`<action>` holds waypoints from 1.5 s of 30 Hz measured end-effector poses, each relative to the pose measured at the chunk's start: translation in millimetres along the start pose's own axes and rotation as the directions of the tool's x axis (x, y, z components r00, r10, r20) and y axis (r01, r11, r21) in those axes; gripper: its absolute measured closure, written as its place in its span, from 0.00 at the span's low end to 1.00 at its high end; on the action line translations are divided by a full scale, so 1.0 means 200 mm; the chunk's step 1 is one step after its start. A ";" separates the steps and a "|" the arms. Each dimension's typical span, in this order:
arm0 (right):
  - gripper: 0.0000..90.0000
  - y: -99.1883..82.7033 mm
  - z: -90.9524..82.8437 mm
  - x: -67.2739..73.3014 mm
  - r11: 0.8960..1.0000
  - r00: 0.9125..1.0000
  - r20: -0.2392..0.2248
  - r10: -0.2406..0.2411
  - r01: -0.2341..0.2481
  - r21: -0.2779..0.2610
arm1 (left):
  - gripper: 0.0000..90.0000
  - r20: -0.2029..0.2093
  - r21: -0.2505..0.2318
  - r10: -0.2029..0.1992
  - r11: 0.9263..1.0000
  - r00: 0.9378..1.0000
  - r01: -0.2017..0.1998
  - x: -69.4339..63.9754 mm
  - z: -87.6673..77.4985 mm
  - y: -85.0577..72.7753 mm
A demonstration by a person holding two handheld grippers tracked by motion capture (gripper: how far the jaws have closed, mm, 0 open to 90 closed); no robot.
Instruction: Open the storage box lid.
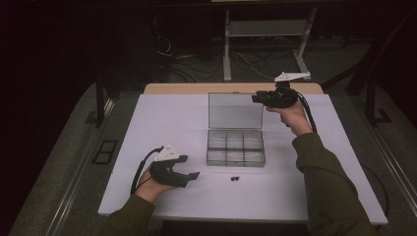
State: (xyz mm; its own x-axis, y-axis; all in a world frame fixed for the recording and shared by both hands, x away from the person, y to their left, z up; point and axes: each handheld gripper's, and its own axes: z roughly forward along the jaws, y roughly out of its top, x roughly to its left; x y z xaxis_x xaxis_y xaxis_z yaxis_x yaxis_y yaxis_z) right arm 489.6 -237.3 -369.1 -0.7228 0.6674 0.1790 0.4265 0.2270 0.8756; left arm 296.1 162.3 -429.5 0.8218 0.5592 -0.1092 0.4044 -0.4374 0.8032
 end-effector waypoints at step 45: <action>0.46 -0.11 0.20 -0.12 0.994 0.995 0.056 0.088 -0.091 0.064 | 0.19 0.021 0.018 -0.042 0.999 0.999 0.041 0.03 -0.01 -0.05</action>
State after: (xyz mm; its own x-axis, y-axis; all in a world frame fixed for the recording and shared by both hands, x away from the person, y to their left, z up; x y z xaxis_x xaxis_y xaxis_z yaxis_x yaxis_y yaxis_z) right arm 519.5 -229.3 -411.0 -0.6513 0.7232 0.2299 0.5243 0.2098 0.8253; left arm 296.0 170.8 -436.6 0.8123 0.5623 -0.1547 0.4451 -0.4263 0.7875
